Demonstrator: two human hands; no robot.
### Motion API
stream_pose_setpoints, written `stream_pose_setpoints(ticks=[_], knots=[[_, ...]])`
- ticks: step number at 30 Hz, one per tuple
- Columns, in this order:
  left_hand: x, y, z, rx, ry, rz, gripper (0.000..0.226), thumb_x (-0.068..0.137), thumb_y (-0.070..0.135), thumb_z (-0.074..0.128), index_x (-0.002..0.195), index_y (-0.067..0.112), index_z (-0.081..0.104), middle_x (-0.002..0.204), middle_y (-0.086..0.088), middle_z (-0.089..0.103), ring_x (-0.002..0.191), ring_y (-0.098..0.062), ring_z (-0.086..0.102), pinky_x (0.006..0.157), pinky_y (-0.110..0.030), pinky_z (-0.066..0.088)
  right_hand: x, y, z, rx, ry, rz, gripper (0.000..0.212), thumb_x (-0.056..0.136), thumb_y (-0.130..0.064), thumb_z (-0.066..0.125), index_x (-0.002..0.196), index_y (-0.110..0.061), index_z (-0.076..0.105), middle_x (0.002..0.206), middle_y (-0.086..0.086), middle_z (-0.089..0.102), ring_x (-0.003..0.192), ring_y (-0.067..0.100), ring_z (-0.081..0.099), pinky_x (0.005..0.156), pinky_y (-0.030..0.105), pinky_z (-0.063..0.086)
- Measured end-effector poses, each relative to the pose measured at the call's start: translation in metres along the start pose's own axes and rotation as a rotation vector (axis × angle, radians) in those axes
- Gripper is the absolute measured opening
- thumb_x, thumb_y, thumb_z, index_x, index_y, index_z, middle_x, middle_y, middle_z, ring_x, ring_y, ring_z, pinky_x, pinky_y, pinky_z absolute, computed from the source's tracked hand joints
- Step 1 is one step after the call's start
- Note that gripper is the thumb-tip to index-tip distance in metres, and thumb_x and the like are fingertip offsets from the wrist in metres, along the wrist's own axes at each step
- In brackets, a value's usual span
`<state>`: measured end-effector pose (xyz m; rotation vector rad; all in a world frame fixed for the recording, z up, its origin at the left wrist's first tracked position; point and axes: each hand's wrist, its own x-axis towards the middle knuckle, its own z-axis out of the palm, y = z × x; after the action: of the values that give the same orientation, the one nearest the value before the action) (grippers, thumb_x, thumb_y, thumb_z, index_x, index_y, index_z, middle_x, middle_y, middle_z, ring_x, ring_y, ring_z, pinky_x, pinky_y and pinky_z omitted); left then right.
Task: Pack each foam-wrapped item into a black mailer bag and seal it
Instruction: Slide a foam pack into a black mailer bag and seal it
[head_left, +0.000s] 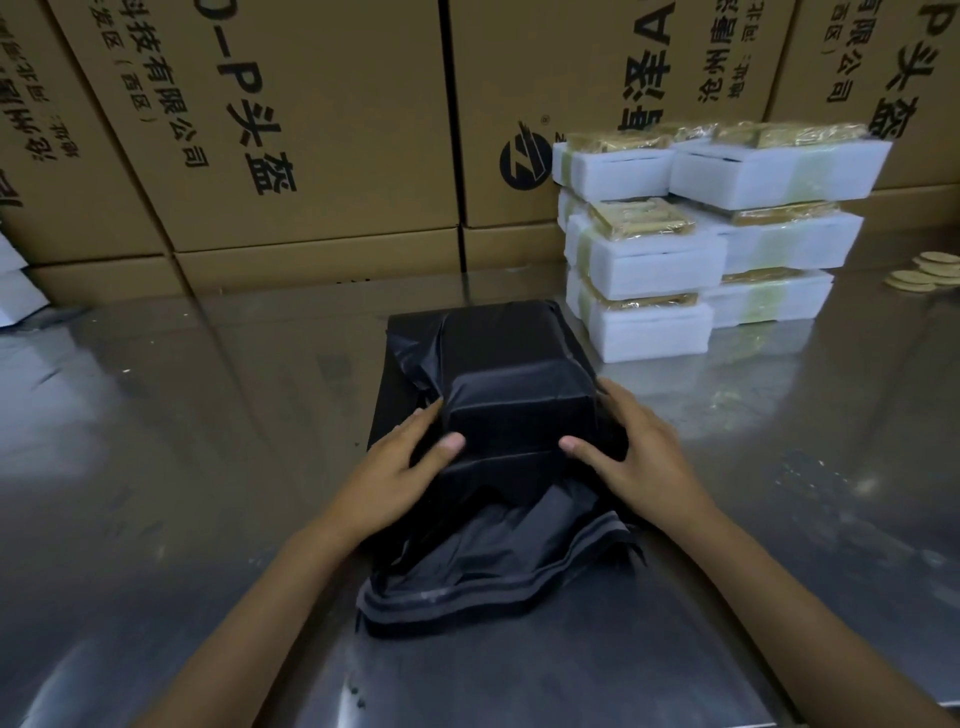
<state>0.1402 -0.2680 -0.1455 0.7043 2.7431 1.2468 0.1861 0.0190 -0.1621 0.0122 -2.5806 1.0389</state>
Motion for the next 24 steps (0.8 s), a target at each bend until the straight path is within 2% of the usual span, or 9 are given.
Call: stream_pose_setpoints(ticks=[3,5,7,10,13,16,18,21,24], knots=[[-0.025,-0.009,-0.015,-0.114,0.110,0.005,0.040,0.104,0.034,0.043,0.142,0.047,0.043,0.143,0.024,0.051,0.132,0.012,0.041,0.114,-0.022,0.034,-0.017,0.003,-0.014,0.021,0.098,-0.092,0.052,0.097,-0.037,0.060,0.145,-0.026,0.046,0.140,-0.007,0.056,0.133,0.017,0.048,0.108,0.026,0.039],[-0.042,-0.019,-0.028,-0.117,0.039,0.027,0.059,0.103,0.001,0.045,0.142,0.045,0.043,0.146,0.022,0.047,0.138,0.008,0.036,0.118,-0.023,0.030,-0.027,0.007,-0.027,-0.092,0.053,-0.212,0.051,0.095,-0.009,0.058,0.142,-0.026,0.049,0.143,-0.006,0.053,0.135,0.018,0.046,0.109,0.026,0.035],[-0.053,-0.027,-0.042,-0.081,-0.130,0.003,0.082,0.095,-0.012,0.049,0.142,0.054,0.041,0.155,0.024,0.032,0.147,0.005,0.018,0.122,-0.027,0.020,-0.036,0.011,-0.038,-0.142,-0.060,-0.263,0.066,0.085,0.006,0.055,0.141,-0.029,0.052,0.154,-0.008,0.041,0.144,0.016,0.035,0.117,0.040,0.029],[-0.061,-0.028,-0.055,0.005,-0.356,-0.017,0.090,0.092,-0.002,0.064,0.137,0.069,0.033,0.159,0.037,0.000,0.144,0.014,-0.012,0.119,-0.030,0.011,-0.050,0.012,-0.043,-0.012,-0.241,-0.225,0.070,0.082,0.009,0.057,0.133,-0.040,0.058,0.163,-0.019,0.021,0.153,0.002,0.008,0.121,0.038,0.015],[-0.060,-0.016,-0.049,-0.021,-0.346,0.045,0.079,0.086,0.015,0.075,0.136,0.065,0.040,0.158,0.037,-0.010,0.142,0.014,-0.021,0.116,-0.030,0.012,-0.055,0.009,-0.042,0.017,-0.271,-0.246,0.062,0.086,-0.004,0.071,0.129,-0.046,0.057,0.164,-0.024,0.013,0.152,-0.004,-0.003,0.120,0.034,0.010],[-0.051,-0.010,-0.036,-0.066,-0.188,0.151,0.058,0.088,-0.011,0.064,0.118,0.038,0.071,0.163,0.024,0.013,0.148,0.008,-0.005,0.121,-0.024,0.014,-0.050,0.003,-0.038,0.087,-0.216,-0.230,0.055,0.089,0.005,0.063,0.119,-0.041,0.065,0.160,-0.022,0.026,0.152,-0.004,0.005,0.119,0.022,0.014],[-0.045,0.002,-0.030,-0.421,-0.014,0.052,0.044,0.089,-0.013,0.061,0.095,0.026,0.080,0.152,0.006,0.046,0.150,-0.009,0.017,0.121,-0.028,0.020,-0.044,-0.003,-0.035,0.310,-0.125,-0.172,0.054,0.090,0.019,0.050,0.109,-0.028,0.069,0.149,-0.011,0.049,0.146,-0.006,0.026,0.113,0.012,0.025],[-0.034,0.014,-0.024,-0.646,0.253,-0.028,0.017,0.086,0.025,0.066,0.092,0.035,0.079,0.109,0.001,0.075,0.118,-0.023,0.064,0.090,-0.021,0.054,-0.032,-0.012,-0.036,0.524,0.042,-0.117,0.043,0.095,0.020,0.046,0.096,-0.017,0.067,0.099,0.014,0.071,0.096,0.006,0.063,0.083,0.024,0.047],[-0.029,0.020,-0.017,-0.609,0.357,-0.031,0.022,0.083,0.043,0.067,0.096,0.027,0.075,0.099,0.000,0.077,0.092,-0.012,0.074,0.070,-0.015,0.055,-0.020,-0.019,-0.036,0.520,0.152,-0.089,0.022,0.102,0.003,0.047,0.094,-0.007,0.064,0.084,0.031,0.059,0.073,0.026,0.053,0.067,0.038,0.038]])
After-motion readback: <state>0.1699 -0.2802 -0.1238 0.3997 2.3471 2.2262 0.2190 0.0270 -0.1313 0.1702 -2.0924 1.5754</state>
